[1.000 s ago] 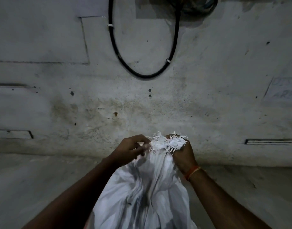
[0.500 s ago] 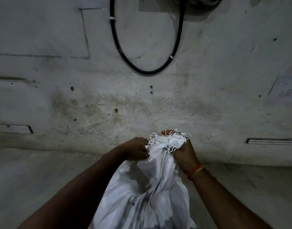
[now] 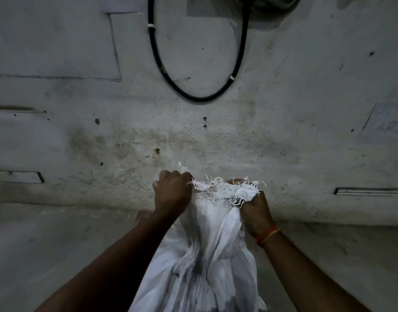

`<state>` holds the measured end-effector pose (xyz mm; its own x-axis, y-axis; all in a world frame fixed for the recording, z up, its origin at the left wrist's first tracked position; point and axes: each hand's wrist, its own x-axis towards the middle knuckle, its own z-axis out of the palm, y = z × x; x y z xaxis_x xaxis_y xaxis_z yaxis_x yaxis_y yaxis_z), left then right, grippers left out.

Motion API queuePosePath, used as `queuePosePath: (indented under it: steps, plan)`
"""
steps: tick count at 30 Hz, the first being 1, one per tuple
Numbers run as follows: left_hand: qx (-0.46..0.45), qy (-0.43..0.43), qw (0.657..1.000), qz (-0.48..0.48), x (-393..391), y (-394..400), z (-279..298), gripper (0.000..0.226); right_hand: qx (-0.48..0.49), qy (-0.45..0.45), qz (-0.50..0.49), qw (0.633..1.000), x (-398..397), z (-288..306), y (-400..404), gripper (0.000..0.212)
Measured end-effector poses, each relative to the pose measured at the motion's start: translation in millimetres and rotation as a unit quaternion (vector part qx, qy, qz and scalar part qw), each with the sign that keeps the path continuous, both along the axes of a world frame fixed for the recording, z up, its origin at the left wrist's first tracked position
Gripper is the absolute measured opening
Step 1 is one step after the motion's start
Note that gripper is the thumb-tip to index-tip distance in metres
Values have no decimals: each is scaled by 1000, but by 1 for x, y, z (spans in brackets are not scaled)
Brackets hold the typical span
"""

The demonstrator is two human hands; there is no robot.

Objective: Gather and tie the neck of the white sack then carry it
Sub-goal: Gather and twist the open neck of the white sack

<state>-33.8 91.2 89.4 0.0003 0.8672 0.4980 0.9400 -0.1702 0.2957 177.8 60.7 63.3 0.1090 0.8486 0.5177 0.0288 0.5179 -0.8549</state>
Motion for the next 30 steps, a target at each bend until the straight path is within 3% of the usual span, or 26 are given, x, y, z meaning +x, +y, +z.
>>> queuePosePath:
  steps: [3,5,7,13,17,21,26,30]
  plan:
    - [34,-54,998,-20,-13,8,-10,18,-19,30,-15,999,1,-4,4,30]
    - [32,-96,988,-114,-22,12,-12,21,-30,47,-30,998,1,-6,5,24]
    - [-19,-132,970,-201,-24,7,-9,22,-38,54,-47,997,0,-6,5,17]
    - [-96,-220,928,-285,-17,-6,-4,18,-63,107,-37,991,-5,-6,8,18]
    - [-44,-94,926,-363,-9,-5,-10,59,-71,115,-37,990,-6,-5,10,17]
    - [8,0,930,-369,-5,4,-20,47,-67,105,-33,992,-7,-6,14,16]
    - [9,-53,951,-305,-8,7,-19,39,-59,104,-13,993,-10,-1,11,17]
    - [10,-82,951,-299,-10,10,-13,15,-55,52,33,997,-11,6,11,27]
